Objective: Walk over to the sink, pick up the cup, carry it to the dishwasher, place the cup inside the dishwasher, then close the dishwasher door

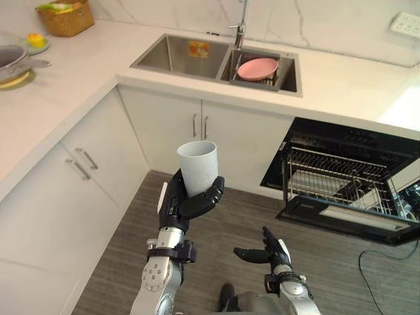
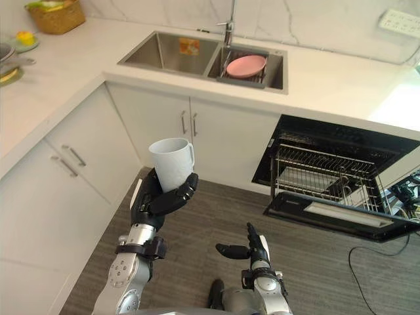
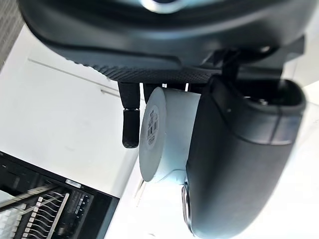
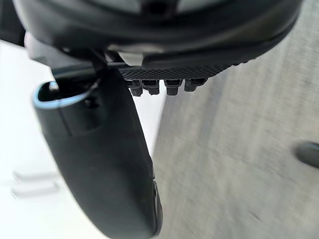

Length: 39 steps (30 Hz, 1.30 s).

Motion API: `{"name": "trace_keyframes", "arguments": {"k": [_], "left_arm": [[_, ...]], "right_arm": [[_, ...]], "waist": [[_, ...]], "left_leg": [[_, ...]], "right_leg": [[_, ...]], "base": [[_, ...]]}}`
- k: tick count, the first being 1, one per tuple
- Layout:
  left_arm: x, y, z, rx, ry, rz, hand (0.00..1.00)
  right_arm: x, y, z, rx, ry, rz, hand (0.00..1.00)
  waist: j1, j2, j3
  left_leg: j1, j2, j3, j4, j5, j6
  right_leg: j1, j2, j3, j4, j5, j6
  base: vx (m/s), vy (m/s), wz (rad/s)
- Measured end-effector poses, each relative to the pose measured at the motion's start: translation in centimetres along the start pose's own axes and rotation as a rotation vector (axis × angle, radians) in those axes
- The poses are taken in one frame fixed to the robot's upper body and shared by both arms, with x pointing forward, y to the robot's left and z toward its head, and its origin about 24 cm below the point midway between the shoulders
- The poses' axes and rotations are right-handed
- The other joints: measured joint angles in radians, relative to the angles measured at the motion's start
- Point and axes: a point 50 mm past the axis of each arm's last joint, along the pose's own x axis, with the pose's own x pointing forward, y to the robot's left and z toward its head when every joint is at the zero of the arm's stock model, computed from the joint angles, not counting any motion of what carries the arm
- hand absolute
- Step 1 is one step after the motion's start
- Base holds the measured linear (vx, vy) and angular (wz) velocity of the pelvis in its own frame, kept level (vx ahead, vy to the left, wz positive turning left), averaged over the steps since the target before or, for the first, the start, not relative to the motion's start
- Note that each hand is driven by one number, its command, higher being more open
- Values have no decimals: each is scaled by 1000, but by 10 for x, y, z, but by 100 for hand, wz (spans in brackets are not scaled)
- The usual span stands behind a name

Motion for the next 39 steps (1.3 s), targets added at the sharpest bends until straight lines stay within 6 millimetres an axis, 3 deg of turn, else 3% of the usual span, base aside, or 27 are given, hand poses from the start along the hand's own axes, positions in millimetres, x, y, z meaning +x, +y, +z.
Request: {"name": "trace_keyframes", "arguments": {"k": [3, 7, 8, 9, 10, 11, 12, 16, 19, 20, 21, 25, 26, 27, 29, 32, 34, 36, 38, 39], "left_arm": [[0, -1, 3, -8, -17, -5, 0], [-3, 4, 1, 3, -5, 14, 0], [-3, 6, -1, 7, 5, 21, 0], [-4, 7, -3, 9, 12, 29, 0], [-5, 8, -3, 10, 17, 32, 0], [-6, 12, -3, 27, 20, 39, 0], [-6, 14, -2, 39, 19, 41, 0], [-8, 14, -2, 50, 18, 51, 0], [-8, 12, 1, 72, 9, 27, 0], [-9, 12, 3, 90, 1, 16, 0], [-9, 11, 6, 91, -10, 14, 0], [-8, 10, 12, 85, -42, 12, 0], [-8, 10, 12, 86, -44, 11, 0], [-8, 10, 9, 86, -35, 12, 0], [-7, 7, 2, 75, -7, 9, 0], [-2, -1, 0, 56, -6, -20, 0], [-1, -2, -1, 46, -9, -16, 0], [-1, 0, 2, 45, -19, 0, 0], [0, 3, 2, 43, -25, 14, 0], [0, 5, 3, 43, -27, 30, 0]], "right_arm": [[3, -1, 11, 10, -52, -4, 100], [5, 3, 4, 13, -15, 2, 100], [5, 0, -2, 2, 12, -3, 100], [5, -2, -8, -8, 39, -9, 100], [4, -4, -11, -15, 54, -12, 100], [3, 1, -15, -7, 73, -3, 100], [1, 6, -15, 1, 72, 8, 100], [3, 12, -1, 24, 9, 21, 100], [4, 20, 9, 46, -26, 34, 100], [3, 24, 9, 54, -25, 43, 100], [3, 28, 10, 54, -32, 54, 100], [5, 35, 23, 51, -79, 82, 100], [6, 36, 27, 45, -91, 88, 100], [9, 35, 31, 27, -104, 92, 100], [10, 25, 30, 0, -102, 73, 100], [4, 21, 19, -8, -74, 82, 100], [-1, 28, 11, 21, -50, 89, 100], [-6, 30, 15, 49, -72, 87, 100], [-5, 31, 22, 52, -100, 85, 100], [-1, 31, 29, 48, -125, 86, 100]], "waist": [[25, 4, -5], [43, -11, 5], [45, -13, 8], [48, 4, 5], [53, 9, 4], [52, -6, 8], [52, -24, 5], [52, -33, 5], [49, -46, 11], [44, -57, 4], [40, -58, 3], [24, -64, -2], [21, -63, -1], [-1, -71, -8], [-2, -23, -10], [-8, -13, -8], [0, -11, -3], [30, 8, 5], [47, 12, 3], [54, 6, 6]], "left_leg": [[-111, -1, -14, -29, -30, 18], [-182, -117, -145, -329, -25, 41], [-188, -168, -213, -442, 11, 47], [-174, -194, -263, -541, 111, 53], [-149, -198, -264, -562, 180, 65], [-126, -214, -238, -560, 174, 108], [-123, -220, -205, -543, 157, 130], [-97, -228, -104, -486, 72, 173], [-8, -233, -20, -522, 49, 194], [27, -236, 3, -543, 45, 200], [55, -235, 20, -565, 40, 198], [82, -205, 58, -589, 25, 172], [85, -195, 69, -588, 20, 162], [82, -197, 56, -570, 9, 142], [102, -159, 14, -590, 11, 125], [121, -120, -27, -586, 29, 94], [90, -84, -40, -435, 32, 89], [-19, -18, -44, -145, 59, 55], [-76, -26, -53, -119, 14, 58], [-118, -61, -73, -180, -30, 72]], "right_leg": [[56, -1, 64, -54, 0, 1], [95, -49, 145, -70, -15, 49], [101, -67, 169, -69, -29, 67], [103, -74, 198, -54, -43, 95], [101, -74, 222, -44, -50, 112], [112, -92, 244, -35, -65, 132], [108, -107, 269, -25, -73, 145], [60, -142, 338, 101, -128, 192], [-69, -192, 269, 412, -150, 229], [-98, -229, 195, 484, -156, 224], [-126, -259, 138, 525, -173, 198], [-183, -256, 49, 425, -188, 176], [-197, -240, 44, 357, -181, 170], [-184, -213, 46, 230, -45, 130], [-145, -159, 42, 171, -26, 110], [-78, -110, 17, 98, -29, 97], [-8, -80, 9, 40, -33, 89], [65, -40, 31, -15, -40, 63], [68, -41, 52, -24, -41, 58], [68, -52, 73, -27, -40, 59]], "base": [[321, 46, -58], [188, 205, -51], [140, 274, -54], [145, 292, -66], [149, 304, -68], [164, 276, -64], [163, 256, -61], [161, 270, -74], [86, 142, -67], [140, 108, -61], [128, 63, -48], [131, -38, -37], [192, -134, -27], [219, -137, -15], [282, -144, -20], [223, -142, 5], [160, -118, 13], [169, -46, -23], [146, 41, -37], [133, 80, -42]]}}
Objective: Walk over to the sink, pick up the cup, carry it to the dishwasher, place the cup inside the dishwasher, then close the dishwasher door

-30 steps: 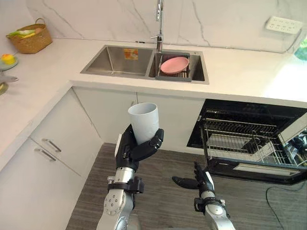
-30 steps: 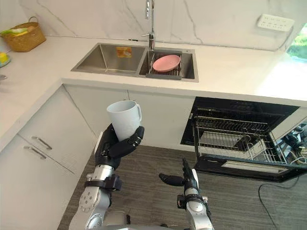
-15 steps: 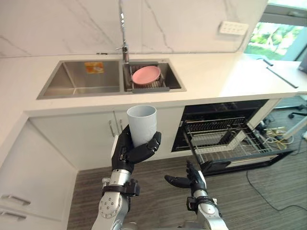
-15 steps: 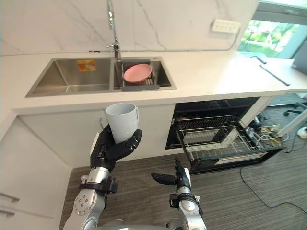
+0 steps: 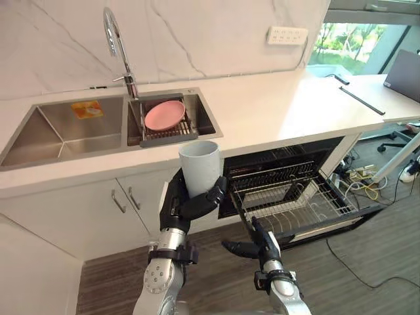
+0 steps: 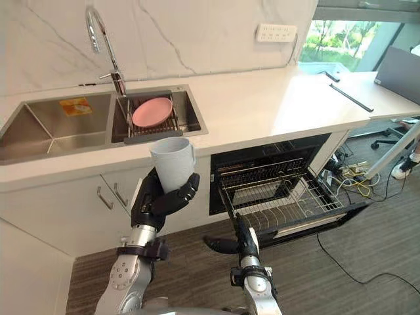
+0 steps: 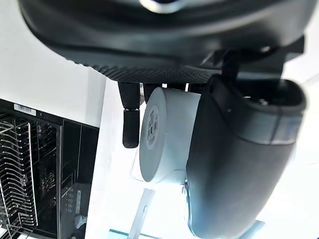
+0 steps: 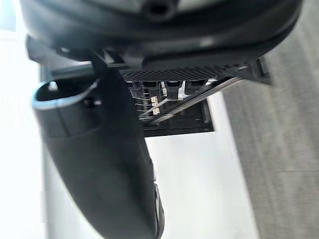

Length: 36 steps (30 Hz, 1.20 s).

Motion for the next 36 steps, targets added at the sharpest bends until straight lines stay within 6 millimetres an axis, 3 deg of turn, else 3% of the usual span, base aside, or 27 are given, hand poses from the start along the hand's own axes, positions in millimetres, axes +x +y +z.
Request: {"name": "trace_keyframes", "arguments": {"k": [1, 3, 4, 5, 8, 12, 17, 20, 31, 36], "left_arm": [[0, 1, 0, 2, 0, 5, 0], [0, 4, 0, 7, 0, 17, 0], [0, 5, 0, 7, -2, 23, 0], [0, 7, -1, 14, 3, 27, 0], [-1, 10, -2, 35, 14, 32, 0], [0, 5, -1, 38, 9, 4, 0], [-2, -4, -3, 37, 22, -53, 0], [-2, -5, -2, 36, 20, -60, 0], [11, 7, 11, 121, -60, -4, 0], [21, 15, 23, 186, -126, 43, 0]], "right_arm": [[2, 0, 3, -1, -9, 0, 100], [4, -5, 6, 1, -18, -15, 100], [4, -7, 6, -4, -21, -21, 100], [5, -10, 4, -8, -11, -30, 100], [6, -11, 6, 8, -17, -48, 100], [7, -11, 8, 15, -25, -44, 100], [7, -7, 12, 29, -45, -33, 100], [7, -6, 26, 36, -105, -29, 100], [3, -4, 64, 56, -271, 2, 100], [-6, -1, 91, 91, -403, 39, 100]], "waist": [[1, 0, 0], [0, -6, 3], [-1, -5, 3], [-3, -10, 3], [-11, -52, -2], [-12, -56, -6], [-19, -58, -7], [-32, -58, -7], [-34, -74, -18], [-42, -75, -18]], "left_leg": [[-15, -17, -14, -34, -8, 3], [-35, -77, -78, -190, 6, -4], [-31, -95, -109, -297, 57, -6], [-5, -110, -108, -363, 182, 8], [53, -170, -79, -444, 205, 43], [134, -225, -57, -567, 253, 68], [168, -229, -29, -613, 268, 71], [175, -226, -17, -621, 268, 70], [199, -226, 13, -644, 270, 70], [211, -226, 30, -653, 270, 71]], "right_leg": [[0, -7, 7, -1, 0, 2], [7, -35, 24, 2, 14, 38], [6, -43, 38, 5, 11, 50], [20, -49, 61, 4, 2, 83], [48, -109, 74, -35, 11, 110], [85, -158, 84, -79, 25, 133], [82, -163, 114, -84, 31, 142], [81, -159, 128, -93, 36, 146], [85, -155, 156, -112, 46, 148], [85, -155, 172, -116, 47, 149]], "base": [[157, 134, -42], [108, 135, -29], [137, 231, -36], [163, 267, -28], [127, 212, -9], [48, 115, -3], [14, 23, -18], [-9, -8, -14], [4, 1, -9], [-11, 5, -10]]}}
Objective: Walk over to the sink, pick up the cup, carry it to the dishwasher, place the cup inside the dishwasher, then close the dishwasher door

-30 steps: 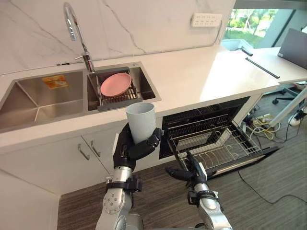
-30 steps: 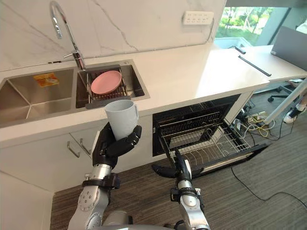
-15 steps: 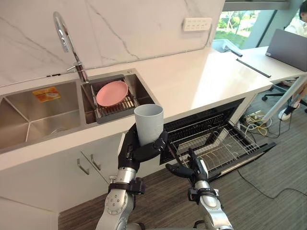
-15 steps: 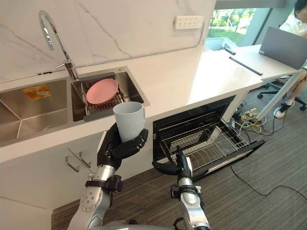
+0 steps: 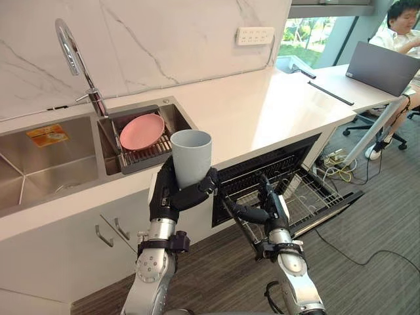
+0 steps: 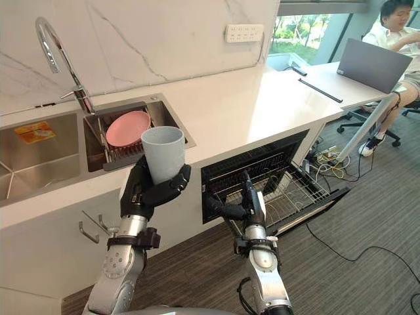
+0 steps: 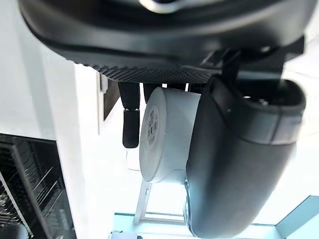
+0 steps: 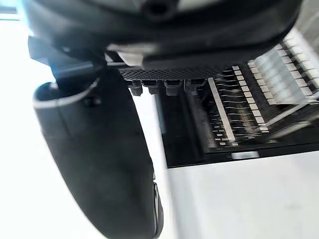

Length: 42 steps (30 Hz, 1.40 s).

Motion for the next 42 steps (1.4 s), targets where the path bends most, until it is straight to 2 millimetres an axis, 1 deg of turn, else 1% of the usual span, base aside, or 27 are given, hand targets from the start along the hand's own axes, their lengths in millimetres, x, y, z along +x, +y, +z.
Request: {"name": "trace_keyframes", "arguments": {"k": [3, 6, 8, 12, 16, 18, 23, 26, 29, 37, 42], "left_arm": [[7, 6, 6, 38, -41, 32, 0], [14, 11, 13, 75, -79, 50, 0], [17, 15, 14, 85, -90, 67, 0], [25, 25, 8, 122, -73, 108, 0], [33, 32, 2, 176, -59, 142, 0], [34, 32, 2, 184, -60, 143, 0], [38, 33, 0, 229, -57, 134, 0], [39, 31, 0, 259, -64, 123, 0], [42, 27, -6, 276, -48, 104, 0], [38, 1, -12, 271, -38, 1, 0], [35, -14, -14, 245, -30, -54, 0]], "right_arm": [[1, 5, 16, 44, -74, 27, 100], [1, 7, 28, 77, -138, 39, 100], [0, 9, 33, 107, -156, 59, 100], [-1, 16, 38, 132, -177, 98, 100], [-4, 25, 52, 155, -234, 164, 100], [-5, 26, 56, 151, -257, 186, 100], [-6, 31, 57, 178, -261, 224, 100], [-8, 36, 62, 179, -280, 258, 100], [-8, 41, 64, 184, -289, 282, 100], [-7, 55, 69, 192, -310, 341, 100], [-7, 54, 68, 192, -306, 337, 100]], "waist": [[-15, 0, -1], [-18, 1, -3], [-21, 2, -6], [-41, 1, -30], [-47, 1, -30], [-49, 2, -30], [-57, 2, -32], [-67, 3, -33], [-70, 4, -43], [-70, 6, -50], [-70, 9, -52]], "left_leg": [[7, 1, 11, -6, 0, 0], [7, 3, 32, -12, 0, 0], [7, 4, 44, -16, 0, 0], [7, 5, 56, -22, 0, 0], [7, 6, 70, -23, 0, 0], [7, 6, 75, -25, 0, 0], [4, 6, 84, -26, 0, 0], [0, 6, 88, -26, 0, 0], [-6, 6, 90, -26, 0, 0], [-12, 5, 88, -26, 0, 0], [-13, 5, 86, -26, 0, 1]], "right_leg": [[-2, 1, 13, -3, 3, 1], [-6, 4, 32, -21, 17, 1], [-10, 5, 45, -30, 24, 1], [-12, 5, 57, -46, 34, 3], [-20, 7, 73, -46, 39, 4], [-23, 7, 78, -47, 40, 5], [-31, 7, 86, -47, 43, 6], [-38, 7, 92, -48, 45, 6], [-43, 7, 94, -49, 46, 7], [-48, 7, 93, -49, 46, 7], [-48, 6, 91, -50, 46, 7]], "base": [[-3, 2, -12], [1, 9, -19], [1, 10, -21], [4, 1, -11], [-22, -6, -10], [-17, -5, -8], [-12, -9, -6], [-14, -11, -5], [-5, -4, -1], [0, 0, 0], [0, 0, 0]]}}
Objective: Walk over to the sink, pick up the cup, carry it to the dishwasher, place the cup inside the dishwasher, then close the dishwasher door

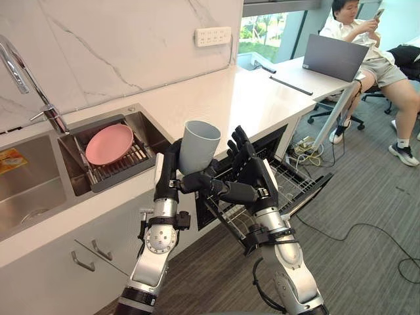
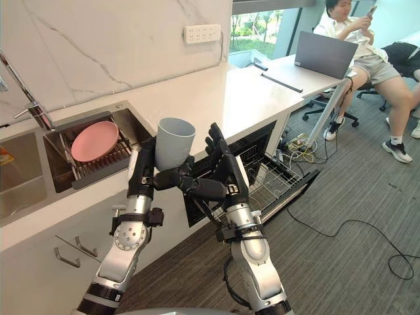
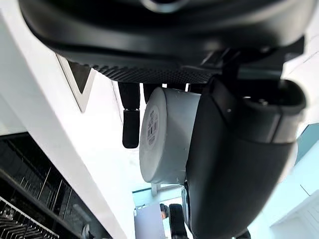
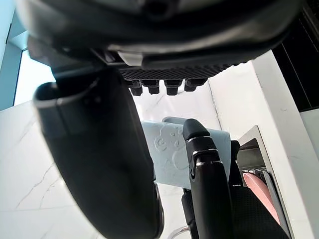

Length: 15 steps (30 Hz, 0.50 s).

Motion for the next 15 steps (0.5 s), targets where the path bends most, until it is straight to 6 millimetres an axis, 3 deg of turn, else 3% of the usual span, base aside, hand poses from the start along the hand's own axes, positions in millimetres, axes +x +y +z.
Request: {"name": "trace_keyframes", "arguments": {"k": [11, 12, 15], "left_arm": [[-6, -28, 10, -33, -37, -99, 0], [-6, -31, 11, -37, -37, -106, 0], [-7, -32, 11, -41, -37, -111, 0]], "right_arm": [[-1, 1, -4, 5, 12, -17, 100], [-1, 1, -4, 5, 10, -23, 0], [-1, 0, -4, 6, 12, -40, 0]], "waist": [[0, 1, -1], [1, 1, -1], [2, 0, -1]], "left_leg": [[-5, -4, -10, 0, 3, 4], [-6, -5, -12, 0, 3, 5], [-7, -5, -13, 0, 4, 6]], "right_leg": [[0, -5, -10, 0, 0, 0], [-1, -5, -11, 1, 0, 0], [-1, -6, -12, 1, 0, 0]], "base": [[-6, -5, 2], [-10, -10, 5], [-1, -1, 1]]}}
